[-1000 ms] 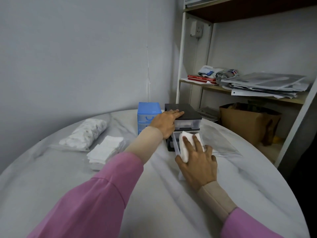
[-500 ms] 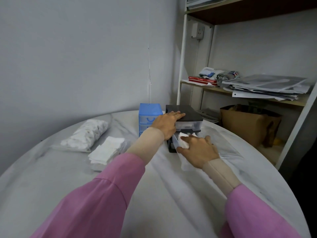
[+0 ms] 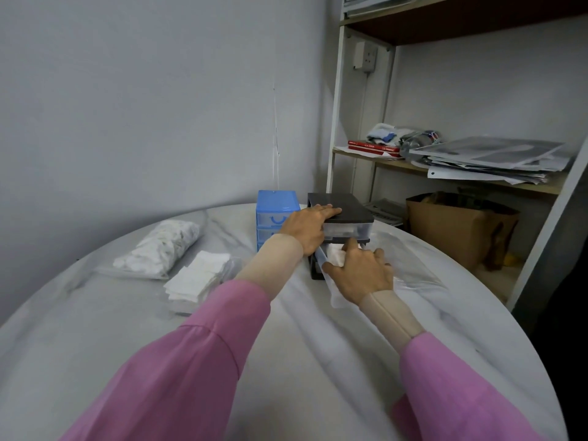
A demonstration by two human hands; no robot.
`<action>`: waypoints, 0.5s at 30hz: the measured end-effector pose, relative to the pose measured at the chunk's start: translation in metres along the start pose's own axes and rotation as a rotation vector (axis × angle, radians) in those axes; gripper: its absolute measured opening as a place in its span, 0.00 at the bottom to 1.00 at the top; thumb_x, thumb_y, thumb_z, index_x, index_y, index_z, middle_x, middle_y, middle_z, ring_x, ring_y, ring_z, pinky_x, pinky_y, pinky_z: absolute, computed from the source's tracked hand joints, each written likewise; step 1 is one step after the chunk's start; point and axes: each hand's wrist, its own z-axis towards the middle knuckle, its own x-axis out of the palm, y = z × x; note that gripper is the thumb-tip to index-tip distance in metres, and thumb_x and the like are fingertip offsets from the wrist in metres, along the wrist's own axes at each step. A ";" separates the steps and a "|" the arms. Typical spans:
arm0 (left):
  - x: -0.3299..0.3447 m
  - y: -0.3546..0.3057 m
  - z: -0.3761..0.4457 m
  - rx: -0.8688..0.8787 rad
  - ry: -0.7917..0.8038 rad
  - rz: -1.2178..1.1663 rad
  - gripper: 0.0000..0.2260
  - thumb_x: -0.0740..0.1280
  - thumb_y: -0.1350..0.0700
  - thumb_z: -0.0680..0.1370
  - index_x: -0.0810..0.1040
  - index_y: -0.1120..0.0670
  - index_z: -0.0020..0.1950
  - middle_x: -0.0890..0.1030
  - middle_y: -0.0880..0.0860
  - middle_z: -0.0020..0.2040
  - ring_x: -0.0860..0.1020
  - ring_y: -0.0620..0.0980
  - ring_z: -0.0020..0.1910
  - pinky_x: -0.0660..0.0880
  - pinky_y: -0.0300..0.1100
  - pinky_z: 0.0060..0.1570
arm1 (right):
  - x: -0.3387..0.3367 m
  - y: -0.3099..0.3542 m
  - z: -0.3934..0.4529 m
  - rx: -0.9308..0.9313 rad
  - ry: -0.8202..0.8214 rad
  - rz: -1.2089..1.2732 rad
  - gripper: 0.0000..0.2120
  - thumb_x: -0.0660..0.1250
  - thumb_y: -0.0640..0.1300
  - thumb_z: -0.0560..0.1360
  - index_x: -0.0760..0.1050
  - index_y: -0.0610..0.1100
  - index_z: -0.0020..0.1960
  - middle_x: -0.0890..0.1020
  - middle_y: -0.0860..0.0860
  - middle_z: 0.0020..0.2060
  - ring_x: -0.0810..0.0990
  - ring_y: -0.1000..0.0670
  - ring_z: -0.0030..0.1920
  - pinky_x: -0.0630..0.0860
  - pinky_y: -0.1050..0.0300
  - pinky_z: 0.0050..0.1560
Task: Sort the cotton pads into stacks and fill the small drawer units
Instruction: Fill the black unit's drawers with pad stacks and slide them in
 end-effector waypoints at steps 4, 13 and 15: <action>0.002 0.000 0.000 0.008 -0.020 0.003 0.26 0.55 0.67 0.79 0.60 0.50 0.75 0.60 0.51 0.75 0.59 0.52 0.74 0.57 0.46 0.72 | 0.002 0.001 0.000 0.022 -0.028 0.043 0.24 0.61 0.57 0.75 0.67 0.44 0.65 0.74 0.43 0.62 0.67 0.39 0.64 0.68 0.46 0.58; 0.003 0.007 0.001 0.050 -0.024 0.019 0.24 0.54 0.64 0.81 0.60 0.48 0.75 0.61 0.50 0.75 0.60 0.51 0.73 0.58 0.45 0.72 | 0.005 0.008 0.000 0.069 -0.061 0.027 0.25 0.63 0.58 0.74 0.68 0.42 0.63 0.74 0.44 0.62 0.67 0.39 0.64 0.67 0.45 0.59; 0.003 0.008 0.001 0.053 -0.026 0.028 0.23 0.54 0.64 0.81 0.60 0.48 0.75 0.61 0.50 0.75 0.60 0.51 0.73 0.58 0.44 0.72 | 0.006 0.009 0.000 0.094 -0.055 0.034 0.25 0.63 0.58 0.75 0.68 0.43 0.64 0.73 0.43 0.63 0.66 0.38 0.65 0.66 0.44 0.60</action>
